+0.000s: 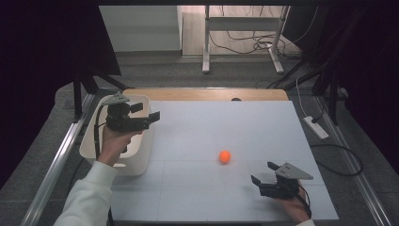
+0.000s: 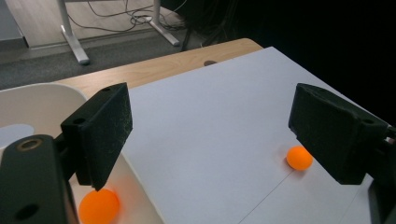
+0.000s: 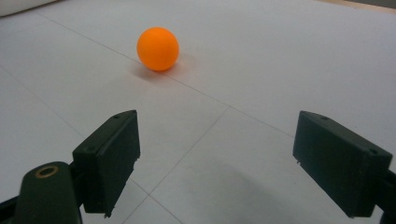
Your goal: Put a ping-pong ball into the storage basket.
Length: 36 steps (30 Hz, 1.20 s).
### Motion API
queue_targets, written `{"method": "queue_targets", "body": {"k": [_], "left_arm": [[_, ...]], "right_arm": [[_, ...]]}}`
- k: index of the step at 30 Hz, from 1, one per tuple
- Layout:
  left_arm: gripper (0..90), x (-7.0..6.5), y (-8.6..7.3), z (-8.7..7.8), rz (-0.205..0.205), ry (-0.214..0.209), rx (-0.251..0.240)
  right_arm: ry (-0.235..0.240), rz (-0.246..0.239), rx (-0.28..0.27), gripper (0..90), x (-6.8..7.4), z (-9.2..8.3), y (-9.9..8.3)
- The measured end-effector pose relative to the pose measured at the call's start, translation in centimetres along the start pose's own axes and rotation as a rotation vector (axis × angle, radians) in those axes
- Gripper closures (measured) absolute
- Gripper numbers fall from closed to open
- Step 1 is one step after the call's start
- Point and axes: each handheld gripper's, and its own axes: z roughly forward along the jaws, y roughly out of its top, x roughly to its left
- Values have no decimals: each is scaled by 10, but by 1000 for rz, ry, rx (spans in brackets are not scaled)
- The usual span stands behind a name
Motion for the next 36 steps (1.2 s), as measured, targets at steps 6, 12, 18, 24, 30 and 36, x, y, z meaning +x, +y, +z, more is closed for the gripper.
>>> {"method": "queue_targets", "body": {"k": [6,12,18,24,30,36], "left_arm": [[149,-10,-1,4,26,-28,3],[150,-18,-1,2,46,-43,-12],[151,-24,-3,7,56,-68,-2],[151,-30,-3,9,72,-82,5],[153,-35,-6,13,80,-110,18],[153,-46,-12,21,101,-142,34]], "right_arm": [[1,0,2,150,0,0,0],[0,-2,-2,151,0,-2,0],[0,2,3,151,0,-1,0],[1,10,1,151,0,-1,0],[8,4,5,151,1,1,1],[14,1,-4,151,1,2,2]]}}
